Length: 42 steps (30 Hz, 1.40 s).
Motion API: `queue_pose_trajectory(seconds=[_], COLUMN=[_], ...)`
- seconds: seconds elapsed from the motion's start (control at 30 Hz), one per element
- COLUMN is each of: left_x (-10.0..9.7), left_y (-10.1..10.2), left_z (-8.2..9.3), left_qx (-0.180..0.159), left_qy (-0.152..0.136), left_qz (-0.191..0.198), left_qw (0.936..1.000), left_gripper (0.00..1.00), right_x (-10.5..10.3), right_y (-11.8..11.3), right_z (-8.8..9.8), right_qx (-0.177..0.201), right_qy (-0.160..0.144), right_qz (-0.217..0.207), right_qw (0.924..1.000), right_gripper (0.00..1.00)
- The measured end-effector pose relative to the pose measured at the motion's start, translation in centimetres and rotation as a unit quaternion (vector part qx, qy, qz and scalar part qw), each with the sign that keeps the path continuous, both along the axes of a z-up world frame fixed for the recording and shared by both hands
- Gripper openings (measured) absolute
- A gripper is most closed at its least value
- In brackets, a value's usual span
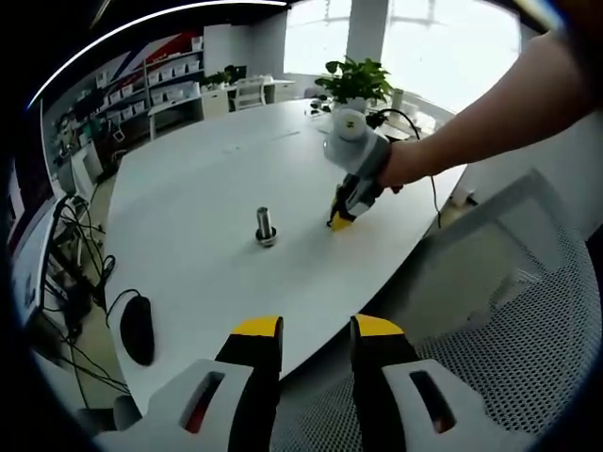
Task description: Place the washer onto the threaded stud by aligning its center hole with the stud, sliding it down to the base, and recovering from edge contact or off-axis alignment until the washer reaches the visible bottom stop.
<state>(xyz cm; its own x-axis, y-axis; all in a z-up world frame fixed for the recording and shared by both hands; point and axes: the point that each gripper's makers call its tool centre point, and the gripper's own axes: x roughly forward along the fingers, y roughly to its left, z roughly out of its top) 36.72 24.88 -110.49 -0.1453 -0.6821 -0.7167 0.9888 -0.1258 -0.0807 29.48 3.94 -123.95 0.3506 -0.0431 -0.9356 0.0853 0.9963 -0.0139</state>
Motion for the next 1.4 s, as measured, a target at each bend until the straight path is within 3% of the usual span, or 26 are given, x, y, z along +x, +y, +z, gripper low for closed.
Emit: queue_pose_trajectory(seconds=[0.3,0.73,0.97,1.13,1.27,1.4], left_x=[0.06,0.13,0.28,0.26,0.34,0.39], left_y=[-0.04,-0.05,-0.11,-0.02,-0.07,-0.06], left_z=[-0.23,-0.20,-0.39,-0.28,-0.39,-0.41], left_qx=[0.001,0.003,0.004,0.003,0.004,0.002], left_qy=[-0.001,-0.002,-0.003,-0.004,-0.005,-0.005], left_qz=[0.002,0.004,0.007,0.008,0.007,0.008], left_qw=[1.0000,1.0000,1.0000,1.0000,1.0000,1.0000], left_gripper=[0.27,0.27,0.27,0.27,0.27,0.26], right_x=[0.52,0.42,0.50,0.53,0.77,0.72], right_y=[-0.32,0.25,0.15,0.54,-0.20,-0.28], right_z=[-0.01,0.02,0.04,0.21,0.06,-0.02], right_qx=[0.007,-0.005,0.006,-0.008,-0.010,-0.015], right_qy=[0.004,0.070,0.098,0.118,0.115,0.093], right_qz=[0.010,0.078,0.086,0.096,0.086,0.070], right_qw=[0.9999,0.9945,0.9915,0.9884,0.9896,0.9930], right_gripper=[0.17,0.16,0.14,0.14,0.14,0.14])
